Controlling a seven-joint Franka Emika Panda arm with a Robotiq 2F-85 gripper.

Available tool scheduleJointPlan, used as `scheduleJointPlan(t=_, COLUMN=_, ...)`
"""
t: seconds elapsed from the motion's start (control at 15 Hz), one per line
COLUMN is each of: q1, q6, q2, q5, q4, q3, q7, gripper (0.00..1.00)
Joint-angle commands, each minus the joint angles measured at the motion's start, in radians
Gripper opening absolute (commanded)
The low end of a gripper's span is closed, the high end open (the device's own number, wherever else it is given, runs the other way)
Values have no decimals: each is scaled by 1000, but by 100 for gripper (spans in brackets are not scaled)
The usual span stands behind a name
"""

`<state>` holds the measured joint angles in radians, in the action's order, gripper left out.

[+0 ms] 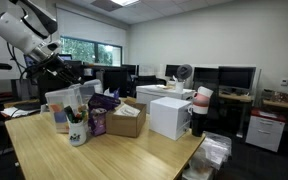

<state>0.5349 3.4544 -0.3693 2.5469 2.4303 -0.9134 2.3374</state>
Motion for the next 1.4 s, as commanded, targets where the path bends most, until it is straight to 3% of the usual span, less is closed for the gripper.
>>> scheduleJointPlan(t=0.0, q1=0, q6=0, q2=27, q5=81, q4=-14, q3=22, q7=125, gripper=17)
scheduleJointPlan(t=0.13, q1=-45, q6=-1, q2=74, q5=114, q4=-30, q3=71, q7=174, gripper=8)
scheduleJointPlan(t=0.4, q1=-217, q6=-1, q2=168, q5=53, q4=-54, q3=206, q7=123, gripper=9)
scheduleJointPlan(t=0.93, q1=-718, q6=-1, q2=242, q5=55, q4=-144, q3=562, q7=2, gripper=8)
scheduleJointPlan(t=1.33, q1=-1082, q6=-1, q2=198, q5=55, q4=-128, q3=808, q7=-167, gripper=8)
